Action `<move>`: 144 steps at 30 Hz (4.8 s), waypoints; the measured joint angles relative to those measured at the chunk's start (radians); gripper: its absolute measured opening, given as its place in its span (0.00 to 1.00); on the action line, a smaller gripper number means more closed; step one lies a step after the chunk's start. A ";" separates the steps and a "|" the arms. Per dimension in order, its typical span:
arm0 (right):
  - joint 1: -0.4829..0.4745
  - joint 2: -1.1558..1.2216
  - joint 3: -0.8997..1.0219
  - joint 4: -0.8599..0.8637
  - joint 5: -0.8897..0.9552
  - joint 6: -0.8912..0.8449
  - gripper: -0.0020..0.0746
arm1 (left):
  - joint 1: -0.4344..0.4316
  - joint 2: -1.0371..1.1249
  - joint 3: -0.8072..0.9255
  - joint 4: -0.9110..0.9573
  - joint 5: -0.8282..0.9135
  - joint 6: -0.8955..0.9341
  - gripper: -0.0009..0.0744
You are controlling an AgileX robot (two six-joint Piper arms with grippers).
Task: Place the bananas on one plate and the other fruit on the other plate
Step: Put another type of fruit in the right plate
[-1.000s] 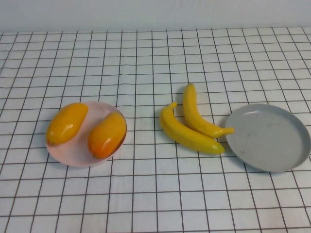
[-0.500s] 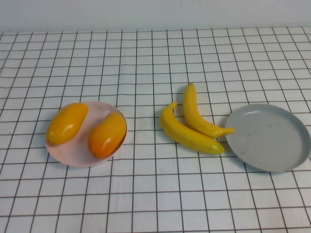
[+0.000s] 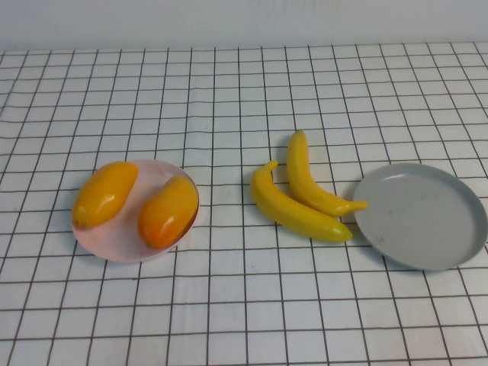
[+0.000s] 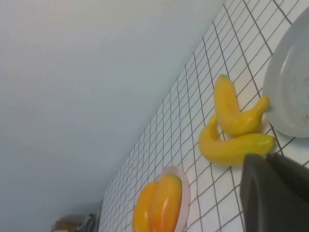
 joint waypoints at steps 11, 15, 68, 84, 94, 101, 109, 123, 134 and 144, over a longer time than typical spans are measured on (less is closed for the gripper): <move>0.000 0.062 -0.131 -0.172 0.160 -0.129 0.01 | 0.000 0.000 0.000 0.000 0.000 0.000 0.01; 0.000 0.306 -0.396 -0.486 0.380 -0.137 0.01 | 0.000 0.000 0.000 -0.005 0.000 0.000 0.01; 0.453 2.318 -2.069 -1.056 0.961 -0.445 0.44 | 0.000 0.000 0.000 -0.005 0.000 0.000 0.01; 0.173 1.917 -1.748 -1.092 0.960 -0.273 0.44 | 0.000 0.000 0.000 -0.005 0.000 0.000 0.01; 0.013 1.959 -1.567 -1.099 0.809 -0.291 0.47 | 0.000 0.000 0.000 -0.005 0.000 0.000 0.01; 0.008 1.978 -1.579 -1.094 0.775 -0.294 0.73 | 0.000 0.000 0.000 -0.005 0.000 0.000 0.01; 0.111 1.978 -1.753 -0.992 0.854 -0.443 0.68 | 0.000 0.000 0.000 -0.005 0.000 0.000 0.01; 0.336 2.242 -1.940 -0.984 0.751 -0.483 0.67 | 0.000 0.000 0.000 -0.005 0.000 0.000 0.01; 0.336 2.316 -2.116 -1.063 0.862 -0.326 0.44 | 0.000 0.000 0.000 -0.005 0.000 0.000 0.01; 0.224 2.042 -2.005 -0.971 0.960 -0.281 0.44 | 0.000 0.000 0.000 -0.005 0.000 0.000 0.01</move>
